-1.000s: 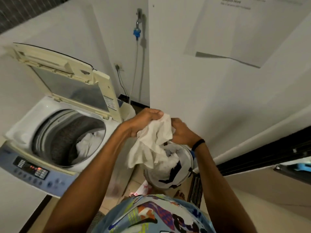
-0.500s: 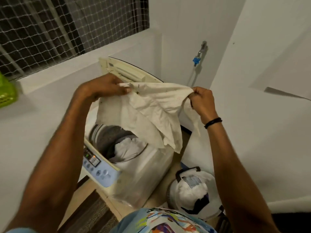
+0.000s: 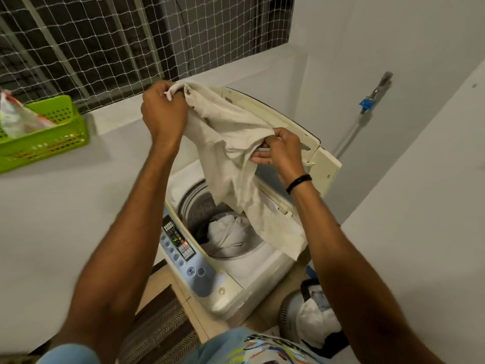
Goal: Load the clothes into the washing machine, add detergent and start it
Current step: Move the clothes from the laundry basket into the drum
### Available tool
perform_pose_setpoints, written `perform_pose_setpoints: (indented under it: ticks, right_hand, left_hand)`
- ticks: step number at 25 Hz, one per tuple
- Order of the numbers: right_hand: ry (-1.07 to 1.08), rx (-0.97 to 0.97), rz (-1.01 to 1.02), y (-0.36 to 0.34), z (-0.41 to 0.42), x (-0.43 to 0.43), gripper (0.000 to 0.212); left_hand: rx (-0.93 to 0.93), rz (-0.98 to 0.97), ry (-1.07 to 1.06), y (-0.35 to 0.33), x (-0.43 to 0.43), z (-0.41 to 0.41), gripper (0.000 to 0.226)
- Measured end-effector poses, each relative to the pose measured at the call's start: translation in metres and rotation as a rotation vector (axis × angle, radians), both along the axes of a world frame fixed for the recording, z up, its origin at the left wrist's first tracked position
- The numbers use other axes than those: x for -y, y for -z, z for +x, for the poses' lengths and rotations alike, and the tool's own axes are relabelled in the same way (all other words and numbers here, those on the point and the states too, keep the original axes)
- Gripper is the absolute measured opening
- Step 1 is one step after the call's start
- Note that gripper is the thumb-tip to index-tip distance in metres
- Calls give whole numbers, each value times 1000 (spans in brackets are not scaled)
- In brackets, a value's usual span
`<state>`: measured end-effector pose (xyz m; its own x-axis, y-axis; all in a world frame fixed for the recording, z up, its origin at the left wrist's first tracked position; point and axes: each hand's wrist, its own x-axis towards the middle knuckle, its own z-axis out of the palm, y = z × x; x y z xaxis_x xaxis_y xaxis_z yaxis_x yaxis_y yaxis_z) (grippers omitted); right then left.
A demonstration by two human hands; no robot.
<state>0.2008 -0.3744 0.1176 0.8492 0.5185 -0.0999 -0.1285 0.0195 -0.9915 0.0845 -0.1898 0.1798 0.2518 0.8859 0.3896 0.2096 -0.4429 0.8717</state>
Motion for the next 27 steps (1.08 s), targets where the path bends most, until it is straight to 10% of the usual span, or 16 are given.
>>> perform_pose_setpoints:
  ticks: [5, 13, 20, 27]
  right_hand:
    - [-57, 47, -171, 36, 5, -36, 10]
    - [-375, 244, -893, 164, 7, 15, 20]
    - [-24, -209, -595, 208, -1, 137, 20]
    - [143, -555, -812, 340, -14, 325, 14]
  left_hand:
    - [47, 66, -92, 38, -3, 4, 23]
    - [-962, -399, 382, 228, 47, -16, 60]
    - [-988, -560, 758, 280, 200, -11, 38]
    - [-1214, -528, 979, 338, 336, 31, 30]
